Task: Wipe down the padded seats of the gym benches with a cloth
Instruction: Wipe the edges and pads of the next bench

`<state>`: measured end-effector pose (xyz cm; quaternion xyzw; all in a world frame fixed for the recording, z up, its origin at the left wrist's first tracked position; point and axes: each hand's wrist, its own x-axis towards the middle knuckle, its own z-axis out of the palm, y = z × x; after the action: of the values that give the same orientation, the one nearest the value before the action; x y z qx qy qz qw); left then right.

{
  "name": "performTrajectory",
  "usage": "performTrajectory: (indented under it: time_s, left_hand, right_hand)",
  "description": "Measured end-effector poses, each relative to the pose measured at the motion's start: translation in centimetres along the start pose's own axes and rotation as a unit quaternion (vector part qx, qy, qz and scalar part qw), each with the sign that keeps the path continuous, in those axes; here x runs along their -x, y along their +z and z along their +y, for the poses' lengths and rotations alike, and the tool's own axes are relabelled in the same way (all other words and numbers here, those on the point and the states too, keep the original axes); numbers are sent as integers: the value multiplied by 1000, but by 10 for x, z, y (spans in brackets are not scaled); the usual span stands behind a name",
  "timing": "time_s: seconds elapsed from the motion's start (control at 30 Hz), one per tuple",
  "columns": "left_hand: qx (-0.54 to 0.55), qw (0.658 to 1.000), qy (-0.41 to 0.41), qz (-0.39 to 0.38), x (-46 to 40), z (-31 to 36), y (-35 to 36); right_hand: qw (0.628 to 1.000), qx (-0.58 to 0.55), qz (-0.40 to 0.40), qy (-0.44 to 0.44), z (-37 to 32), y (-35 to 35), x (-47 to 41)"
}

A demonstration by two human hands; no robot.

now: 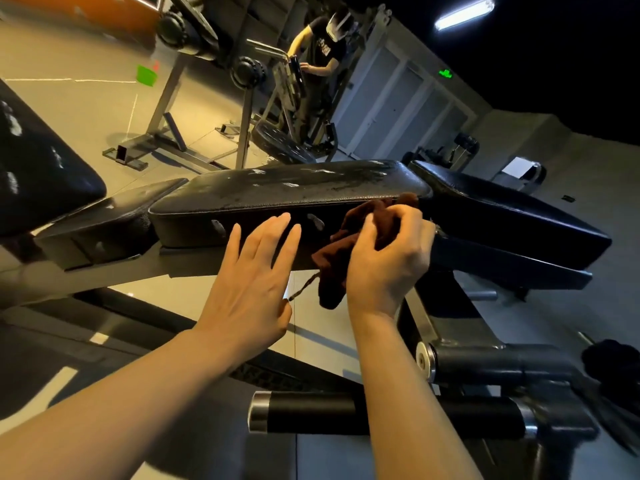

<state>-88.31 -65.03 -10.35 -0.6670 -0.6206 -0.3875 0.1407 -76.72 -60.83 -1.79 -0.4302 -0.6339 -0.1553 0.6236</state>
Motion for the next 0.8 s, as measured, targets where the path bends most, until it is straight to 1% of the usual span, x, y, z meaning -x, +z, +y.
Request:
performTrajectory:
  time_s: [0.1, 0.17, 0.2, 0.27, 0.33, 0.37, 0.4, 0.43, 0.57, 0.6, 0.63, 0.67, 0.7, 0.77, 0.8]
  left_hand:
    - [6, 1000, -6, -2, 1, 2, 1]
    - [14, 1000, -9, 1, 1, 6, 1]
    - [16, 1000, -11, 3, 1, 7, 1]
    - [17, 1000, -14, 6, 1, 8, 2]
    - [12, 1000, -11, 6, 2, 7, 2]
    - [9, 1000, -8, 5, 2, 6, 3]
    - [7, 1000, -6, 3, 2, 4, 3]
    - [6, 1000, -4, 1, 2, 3, 4]
    - [11, 1000, -5, 0, 3, 4, 5]
    - [14, 1000, -5, 1, 3, 6, 6]
    - [16, 1000, -4, 0, 4, 8, 6]
    - [17, 1000, -4, 0, 4, 9, 6]
    - [15, 1000, -3, 1, 4, 9, 6]
    - [9, 1000, -2, 0, 5, 8, 5]
    - [8, 1000, -3, 0, 5, 8, 4]
  right_hand:
    - [993, 22, -96, -70, -1, 4, 11]
    - [988, 31, -118, -91, -1, 4, 14]
    - [989, 30, -109, -94, -1, 2, 13]
    - [995, 24, -50, -82, -2, -1, 8]
    - [998, 17, 45, -37, -1, -4, 1]
    - [997, 9, 80, -9, -1, -4, -2]
    - [996, 5, 87, 9, -1, -4, -4]
    - [998, 10, 69, 8, 0, -3, -3]
    - [994, 18, -91, -51, 3, 1, 12]
    - [992, 14, -110, -51, 3, 1, 13]
    - [993, 7, -111, -46, 2, 0, 12]
    - [995, -4, -93, -35, 1, -1, 10]
    - [998, -16, -55, -19, 0, -2, 8]
    - [998, -37, 50, 33, -2, -4, 2]
    - [993, -44, 88, 62, -4, -5, -1]
